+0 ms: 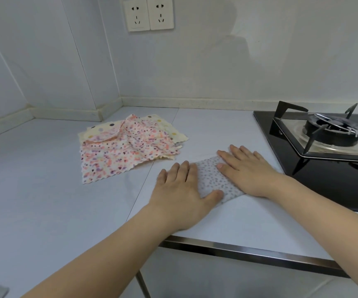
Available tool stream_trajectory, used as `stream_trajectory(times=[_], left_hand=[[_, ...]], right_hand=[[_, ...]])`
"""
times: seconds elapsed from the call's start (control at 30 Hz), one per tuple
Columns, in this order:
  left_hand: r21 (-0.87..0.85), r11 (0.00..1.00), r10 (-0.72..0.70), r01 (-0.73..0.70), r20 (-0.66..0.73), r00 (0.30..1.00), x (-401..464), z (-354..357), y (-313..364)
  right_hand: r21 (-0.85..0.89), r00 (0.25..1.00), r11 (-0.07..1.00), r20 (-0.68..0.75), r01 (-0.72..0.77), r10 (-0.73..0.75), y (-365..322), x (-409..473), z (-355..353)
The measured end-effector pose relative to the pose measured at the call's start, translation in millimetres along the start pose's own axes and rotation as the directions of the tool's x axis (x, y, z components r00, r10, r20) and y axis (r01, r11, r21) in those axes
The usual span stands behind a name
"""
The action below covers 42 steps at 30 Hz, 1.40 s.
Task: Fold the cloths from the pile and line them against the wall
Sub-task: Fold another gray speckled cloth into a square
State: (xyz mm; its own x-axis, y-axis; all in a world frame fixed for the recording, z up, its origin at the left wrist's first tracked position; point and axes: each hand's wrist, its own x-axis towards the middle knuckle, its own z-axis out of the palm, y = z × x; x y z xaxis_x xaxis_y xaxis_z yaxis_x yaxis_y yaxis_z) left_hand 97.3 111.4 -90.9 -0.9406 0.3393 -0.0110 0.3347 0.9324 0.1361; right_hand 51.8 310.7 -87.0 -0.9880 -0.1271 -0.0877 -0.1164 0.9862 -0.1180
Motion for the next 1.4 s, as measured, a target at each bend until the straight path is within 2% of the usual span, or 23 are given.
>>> stream_trajectory(times=[0.07, 0.13, 0.23, 0.3, 0.37, 0.47, 0.53, 0.6, 0.63, 0.7, 0.77, 0.8, 0.83, 0.9, 0.93, 1.03, 1.13, 1.2, 1.27, 1.33, 1.4], left_hand=[[0.029, 0.999, 0.042, -0.041, -0.041, 0.998, 1.5, -2.3, -7.7], [0.090, 0.994, 0.074, -0.057, -0.200, 0.977, 6.3, -1.9, -19.3], [-0.010, 1.000, -0.023, 0.021, -0.387, 0.922, 25.3, -0.4, -39.9], [-0.063, 0.996, -0.079, 0.059, -0.371, 0.925, 34.5, -0.3, -49.5], [-0.047, 0.998, -0.053, 0.039, -0.349, 0.935, 37.8, 2.9, -52.3], [-0.053, 0.998, 0.010, -0.034, -0.398, 0.918, 36.6, 6.2, -47.0], [-0.087, 0.995, 0.005, -0.043, -0.399, 0.917, 34.8, 3.8, -46.2], [-0.150, 0.988, -0.025, -0.029, -0.346, 0.938, 30.2, -2.2, -46.7], [-0.193, 0.981, -0.049, -0.013, -0.313, 0.948, 28.0, -5.0, -47.8], [-0.327, 0.944, -0.122, 0.042, -0.228, 0.966, 21.0, -13.1, -51.9], [-0.575, 0.813, -0.185, 0.090, -0.108, 0.977, 12.7, -23.7, -57.4], [-0.678, 0.727, -0.192, 0.108, -0.050, 0.980, 7.1, -29.2, -58.9], [-0.722, 0.681, -0.185, 0.119, -0.012, 0.983, 0.0, -34.2, -59.5], [-0.713, 0.691, -0.174, 0.117, -0.007, 0.985, -13.7, -38.4, -59.8], [-0.688, 0.717, -0.178, 0.111, -0.027, 0.984, -20.0, -38.2, -59.8], [-0.630, 0.767, -0.192, 0.121, -0.045, 0.980, -40.8, -35.9, -60.8], [-0.623, 0.766, -0.185, 0.156, 0.018, 0.982, -67.0, -43.3, -62.5], [-0.572, 0.804, -0.144, 0.163, 0.079, 0.986, -83.6, -49.9, -63.7], [-0.535, 0.834, -0.074, 0.138, 0.140, 0.987, -96.4, -53.7, -64.7], [-0.515, 0.849, -0.016, 0.118, 0.199, 0.980, -105.7, -57.4, -63.2], [-0.478, 0.873, 0.019, 0.094, 0.227, 0.974, -109.4, -59.3, -59.2]], right_hand=[[-0.014, 1.000, 1.000, 0.004, 0.000, 0.001, -0.2, -0.3, 0.8], [-0.011, 1.000, 1.000, 0.005, 0.002, -0.002, 0.4, -0.5, 1.4], [0.006, 1.000, 1.000, 0.004, 0.003, -0.003, 0.5, 0.8, 0.2], [0.002, 1.000, 1.000, -0.001, 0.009, -0.009, 0.2, 1.1, 0.4], [-0.003, 1.000, 1.000, 0.001, 0.023, -0.023, 1.8, 2.5, -0.4], [-0.003, 0.997, 0.998, 0.049, 0.066, -0.065, 10.5, 17.4, -7.4], [0.012, 0.996, 0.998, 0.067, 0.065, -0.066, 17.1, 28.5, -12.2], [0.017, 0.999, 0.999, -0.029, 0.046, -0.046, 20.3, 32.5, -10.7], [0.008, 0.987, 0.999, -0.151, 0.051, -0.049, 17.9, 28.9, -9.0], [0.024, 0.886, 0.990, -0.449, 0.138, -0.113, 1.4, 6.7, -7.4], [0.043, 0.740, 0.947, -0.635, 0.320, -0.221, -29.3, -30.1, -9.8], [0.031, 0.718, 0.917, -0.633, 0.397, -0.289, -46.7, -50.1, -10.1], [0.013, 0.733, 0.895, -0.579, 0.446, -0.357, -62.1, -69.1, -8.5], [0.008, 0.810, 0.885, -0.407, 0.465, -0.422, -84.7, -98.8, 1.3], [-0.014, 0.828, 0.891, -0.364, 0.453, -0.426, -88.7, -106.5, 8.6], [-0.072, 0.831, 0.904, -0.369, 0.421, -0.416, -87.1, -121.2, 23.4], [-0.166, 0.750, 0.875, -0.458, 0.455, -0.477, -83.1, -130.9, 32.7], [-0.169, 0.699, 0.865, -0.525, 0.473, -0.485, -80.1, -135.9, 34.3], [-0.156, 0.681, 0.858, -0.547, 0.489, -0.487, -76.7, -139.0, 33.5], [-0.065, 0.708, 0.867, -0.549, 0.495, -0.445, -74.9, -144.2, 27.2], [0.127, 0.779, 0.877, -0.530, 0.463, -0.335, -71.9, -148.0, 20.7]])
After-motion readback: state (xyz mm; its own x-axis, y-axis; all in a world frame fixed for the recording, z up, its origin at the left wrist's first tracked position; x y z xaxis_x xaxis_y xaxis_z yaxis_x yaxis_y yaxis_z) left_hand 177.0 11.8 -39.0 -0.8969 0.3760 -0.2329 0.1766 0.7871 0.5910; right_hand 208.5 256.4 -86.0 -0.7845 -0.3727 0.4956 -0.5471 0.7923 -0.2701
